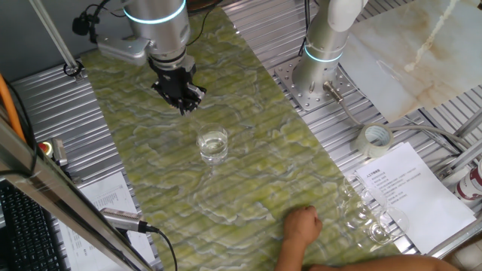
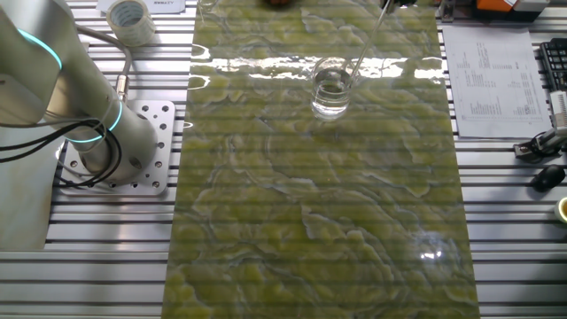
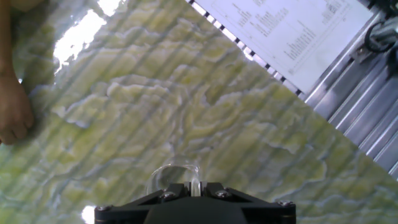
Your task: Stir the beaker with a glass rod
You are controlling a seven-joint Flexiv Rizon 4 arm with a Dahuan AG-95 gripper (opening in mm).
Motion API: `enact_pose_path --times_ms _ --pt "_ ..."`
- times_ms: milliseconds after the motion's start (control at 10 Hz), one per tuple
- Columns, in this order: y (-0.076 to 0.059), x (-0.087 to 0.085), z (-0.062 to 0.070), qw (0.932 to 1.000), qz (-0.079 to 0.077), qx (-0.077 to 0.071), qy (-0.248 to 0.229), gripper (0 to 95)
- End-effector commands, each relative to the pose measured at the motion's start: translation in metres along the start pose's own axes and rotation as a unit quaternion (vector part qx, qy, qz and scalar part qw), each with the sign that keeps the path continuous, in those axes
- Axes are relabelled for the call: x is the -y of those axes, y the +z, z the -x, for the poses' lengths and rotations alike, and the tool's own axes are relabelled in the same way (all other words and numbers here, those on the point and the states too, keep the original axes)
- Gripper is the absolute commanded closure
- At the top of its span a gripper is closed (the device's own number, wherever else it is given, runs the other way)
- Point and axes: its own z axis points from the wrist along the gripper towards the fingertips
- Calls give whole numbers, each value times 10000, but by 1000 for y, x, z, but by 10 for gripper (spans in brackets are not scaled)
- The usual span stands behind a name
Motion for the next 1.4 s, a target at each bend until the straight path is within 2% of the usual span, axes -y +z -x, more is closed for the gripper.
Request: enact_pose_path --times_ms 100,800,1400 --pt "2 -1 -1 9999 -85 72 -101 950" --pt "6 -6 3 9977 -78 22 -666 950" --pt "6 -6 3 9883 -29 -5 -1522 950"
